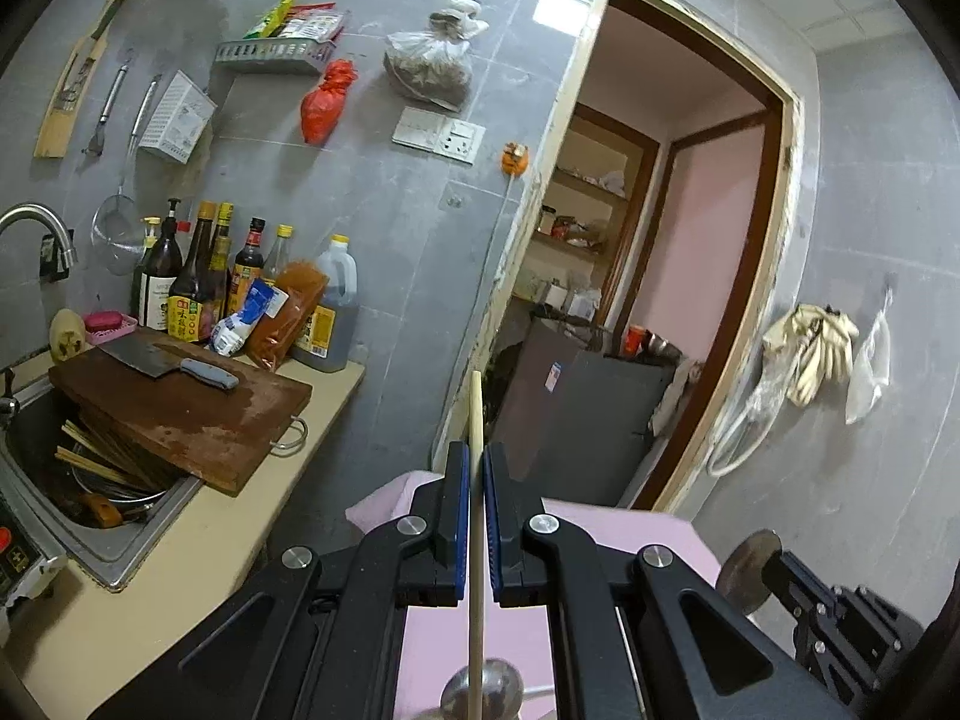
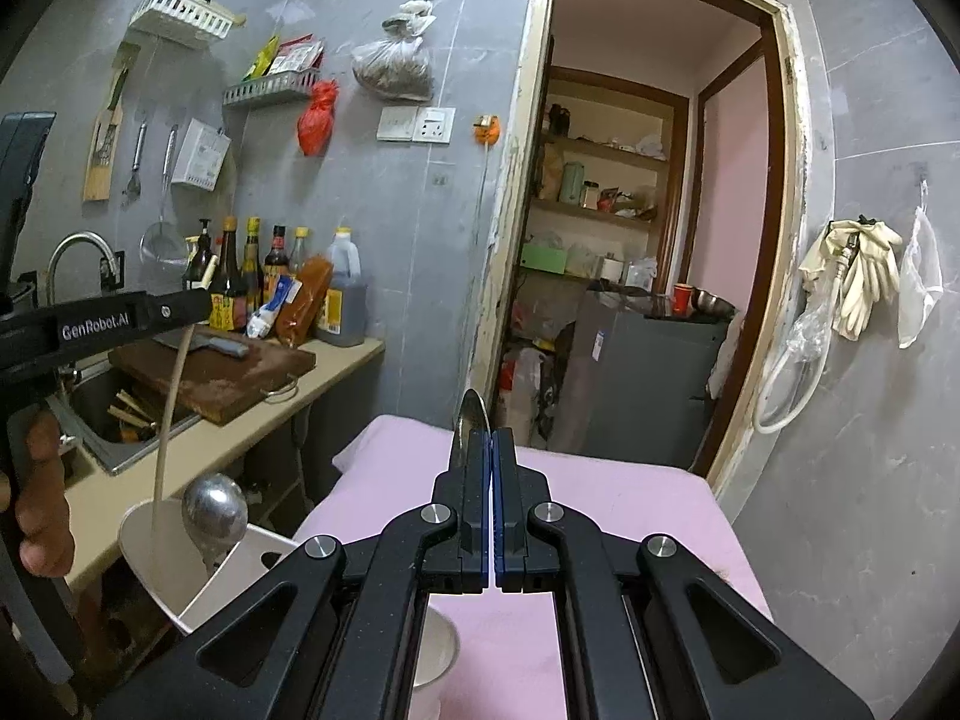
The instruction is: Organize utensils
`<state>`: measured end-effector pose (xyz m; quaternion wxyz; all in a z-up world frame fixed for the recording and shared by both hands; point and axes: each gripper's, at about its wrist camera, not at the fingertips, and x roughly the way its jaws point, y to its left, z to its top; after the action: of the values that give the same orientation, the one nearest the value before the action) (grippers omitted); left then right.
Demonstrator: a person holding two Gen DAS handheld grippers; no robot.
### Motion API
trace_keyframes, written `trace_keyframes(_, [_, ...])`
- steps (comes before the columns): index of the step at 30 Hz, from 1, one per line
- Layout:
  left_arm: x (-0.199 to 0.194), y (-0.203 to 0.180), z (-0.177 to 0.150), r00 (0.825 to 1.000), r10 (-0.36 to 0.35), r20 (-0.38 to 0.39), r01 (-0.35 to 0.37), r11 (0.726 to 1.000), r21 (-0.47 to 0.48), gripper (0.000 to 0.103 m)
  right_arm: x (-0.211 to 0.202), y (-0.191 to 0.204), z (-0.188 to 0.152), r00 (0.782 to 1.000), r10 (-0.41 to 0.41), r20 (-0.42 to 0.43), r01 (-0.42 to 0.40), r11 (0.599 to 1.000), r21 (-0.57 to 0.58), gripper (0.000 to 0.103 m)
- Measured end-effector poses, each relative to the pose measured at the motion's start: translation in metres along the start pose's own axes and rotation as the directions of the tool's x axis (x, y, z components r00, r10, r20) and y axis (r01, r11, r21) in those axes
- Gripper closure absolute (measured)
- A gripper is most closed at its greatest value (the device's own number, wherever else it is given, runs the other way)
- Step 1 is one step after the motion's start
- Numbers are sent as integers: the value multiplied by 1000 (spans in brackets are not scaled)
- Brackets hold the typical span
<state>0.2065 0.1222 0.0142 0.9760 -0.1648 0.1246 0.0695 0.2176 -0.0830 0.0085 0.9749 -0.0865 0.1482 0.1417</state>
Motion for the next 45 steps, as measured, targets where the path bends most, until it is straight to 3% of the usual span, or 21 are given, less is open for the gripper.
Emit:
trace_keyframes(6, [-2,-1,-10,999,-10,-32,10,1000,21,98,0,-2,-6,999,33,-31,-32,999,29,102])
trace_keyframes(13, [-5,3,-13,990,-37,-133,43,998,43,95,-7,-7,-10,997,63,-46,-61,997,46,101])
trace_keyframes(15, [-7,2,-14,987,-49,-153,57,997,47,85,-11,-11,-8,997,66,-41,-64,996,55,101])
trace_keyframes(17, [-12,3,-14,986,-62,-157,68,997,37,68,-17,-18,-6,998,60,-37,-57,996,71,101])
trace_keyframes(19, [-16,3,-15,985,-68,-160,71,997,17,61,-23,-27,-4,998,49,-30,-46,994,95,101])
trace_keyframes(20, [-17,3,-16,984,-69,-165,71,997,11,60,-26,-30,-3,999,44,-29,-41,994,104,98])
trace_keyframes(22, [-21,-1,-16,983,-67,-169,70,997,13,54,-35,-42,-2,999,30,-19,-27,990,136,79])
trace_keyframes(23, [-25,-5,-16,984,-67,-167,72,997,20,47,-39,-48,-1,1000,23,-9,-22,989,150,61])
trace_keyframes(24, [-29,-10,-16,984,-66,-163,72,997,30,43,-43,-54,-1,1000,18,0,-18,987,161,55])
trace_keyframes(26, [-35,-18,-16,986,-69,-154,77,996,44,29,-51,-65,-1,1000,5,-2,-5,984,176,55])
trace_keyframes(28, [-42,-30,-17,987,-69,-148,79,995,64,23,-59,-79,-4,1000,-13,-1,13,981,192,52])
trace_keyframes(31, [-50,-50,-21,988,-69,-141,83,992,99,14,-71,-97,-6,999,-37,8,35,977,209,33])
trace_keyframes(33, [-56,-61,-24,990,-66,-126,81,990,117,7,-82,-109,-9,998,-58,21,52,975,216,13])
trace_keyframes(37, [-69,-89,-34,993,-73,-96,87,984,154,1,-100,-130,-15,995,-96,33,87,972,220,2])
trace_keyframes(45, [-78,-132,-52,991,-90,-101,108,976,188,1,-115,-173,-34,992,-129,-13,129,967,222,2])
